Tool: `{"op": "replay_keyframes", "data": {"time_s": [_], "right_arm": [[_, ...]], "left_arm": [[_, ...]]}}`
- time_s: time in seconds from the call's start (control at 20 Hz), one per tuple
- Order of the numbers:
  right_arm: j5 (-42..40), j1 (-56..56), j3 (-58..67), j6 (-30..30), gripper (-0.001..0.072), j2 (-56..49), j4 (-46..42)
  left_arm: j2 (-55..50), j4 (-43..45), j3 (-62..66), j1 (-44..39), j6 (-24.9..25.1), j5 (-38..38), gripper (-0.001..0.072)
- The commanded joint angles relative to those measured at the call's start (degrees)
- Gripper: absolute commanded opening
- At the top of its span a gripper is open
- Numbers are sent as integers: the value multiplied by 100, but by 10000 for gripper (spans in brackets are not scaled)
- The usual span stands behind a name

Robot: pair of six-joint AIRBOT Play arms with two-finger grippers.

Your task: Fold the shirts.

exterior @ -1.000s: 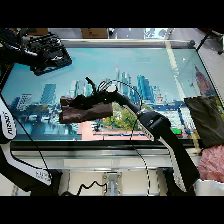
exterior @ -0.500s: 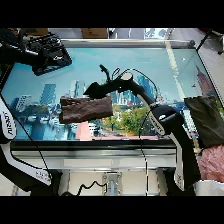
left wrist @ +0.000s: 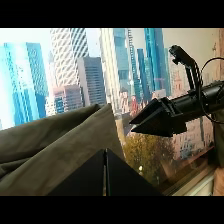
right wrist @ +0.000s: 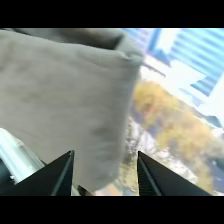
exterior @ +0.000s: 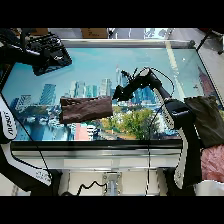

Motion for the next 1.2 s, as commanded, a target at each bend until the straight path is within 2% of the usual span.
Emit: {"op": "replay_keyframes", "data": {"time_s": [0.0, 0.2, 0.4, 1.15], "right_arm": [[94, -92, -7, 122, 440, -76, -479], [96, -52, -17, 116, 440, -223, 22], [-162, -37, -17, 118, 440, -225, 256], [-315, 269, -13, 92, 440, -651, 1005]], "left_arm": [[4, -7, -2, -52, 44, 26, 9], [4, -9, -2, -61, 87, 33, 9], [4, -9, -2, -61, 105, 44, 9], [4, -9, -2, -61, 166, 66, 8]]}}
